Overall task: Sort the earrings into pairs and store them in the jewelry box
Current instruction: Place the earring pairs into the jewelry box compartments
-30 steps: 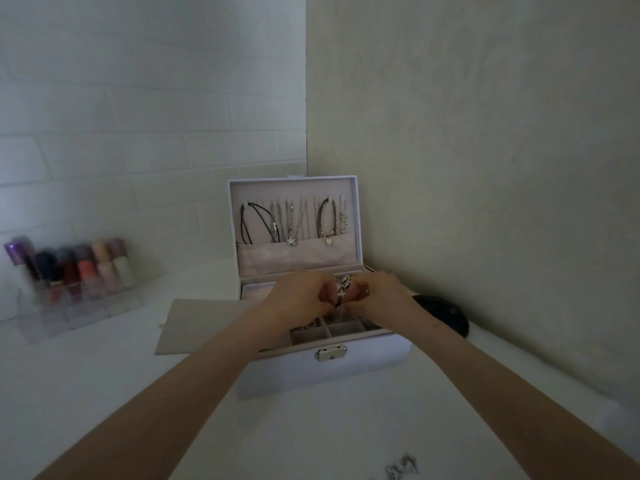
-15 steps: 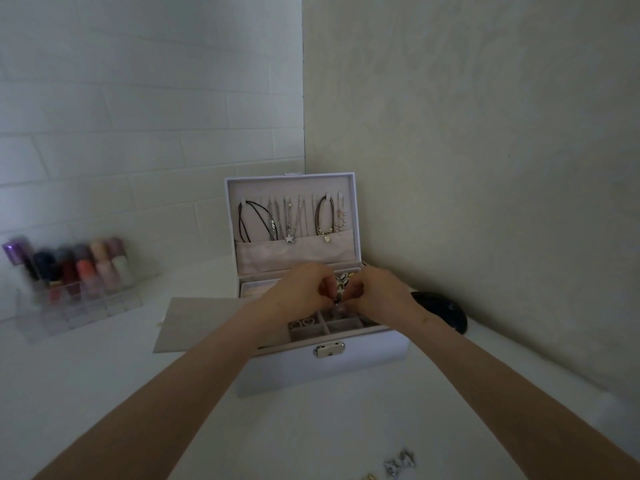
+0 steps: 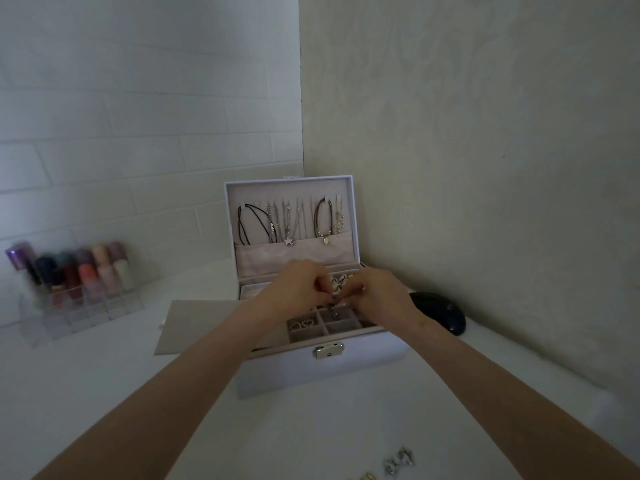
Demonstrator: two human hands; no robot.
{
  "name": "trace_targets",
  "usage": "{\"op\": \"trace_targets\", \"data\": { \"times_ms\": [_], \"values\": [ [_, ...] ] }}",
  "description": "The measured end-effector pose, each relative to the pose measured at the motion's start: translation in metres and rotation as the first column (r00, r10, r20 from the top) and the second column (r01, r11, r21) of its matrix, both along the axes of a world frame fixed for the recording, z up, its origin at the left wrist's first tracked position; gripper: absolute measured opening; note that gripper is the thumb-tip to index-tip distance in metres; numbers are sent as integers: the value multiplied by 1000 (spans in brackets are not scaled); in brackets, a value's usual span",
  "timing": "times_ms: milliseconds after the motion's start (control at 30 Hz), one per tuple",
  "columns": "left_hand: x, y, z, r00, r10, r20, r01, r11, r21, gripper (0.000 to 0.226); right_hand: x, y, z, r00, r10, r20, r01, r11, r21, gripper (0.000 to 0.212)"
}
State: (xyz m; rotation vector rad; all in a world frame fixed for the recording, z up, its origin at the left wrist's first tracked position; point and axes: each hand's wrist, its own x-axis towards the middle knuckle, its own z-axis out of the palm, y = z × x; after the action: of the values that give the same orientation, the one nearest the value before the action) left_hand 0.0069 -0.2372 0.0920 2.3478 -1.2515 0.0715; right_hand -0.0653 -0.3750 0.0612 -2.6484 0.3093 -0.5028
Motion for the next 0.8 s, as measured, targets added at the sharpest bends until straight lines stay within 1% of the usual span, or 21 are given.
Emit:
{"op": "trace_targets", "data": {
  "times_ms": [100,167,233,300,400,567,667,733,800],
  "values": [
    [-1,0,2,999,-7,-37,5,999,-38,11,-3,-4,4,998,17,54,-26,987,159,8],
    [-3,-1,1,999,-2,-54,-1,998,-60,10,-6,-5,7,998,49,51,-60,963,264,11],
    [-4,-5,-1,997,5,-76,-12,996,-86,10,-8,-6,7,998,57,37,-65,954,292,13],
    [-6,-9,-5,996,10,-92,-18,996,-91,8,-8,-7,5,997,51,57,-66,948,310,11],
    [-5,-14,-15,998,35,-56,-39,997,-68,5,-9,-7,1,995,37,88,-63,947,315,12],
    [-1,-11,-22,979,103,175,-124,986,115,13,-9,-8,-3,993,31,116,-65,952,299,26],
    [0,-9,-23,971,113,209,-153,971,186,13,-11,-8,-5,992,13,129,-53,951,306,25],
    [-2,-6,-21,975,105,198,-138,978,158,11,-12,-9,-6,989,-27,149,-16,960,281,18],
    [-5,-1,-17,979,105,172,-118,991,63,7,-14,-12,-7,984,-91,151,57,975,216,11]
  ]
}}
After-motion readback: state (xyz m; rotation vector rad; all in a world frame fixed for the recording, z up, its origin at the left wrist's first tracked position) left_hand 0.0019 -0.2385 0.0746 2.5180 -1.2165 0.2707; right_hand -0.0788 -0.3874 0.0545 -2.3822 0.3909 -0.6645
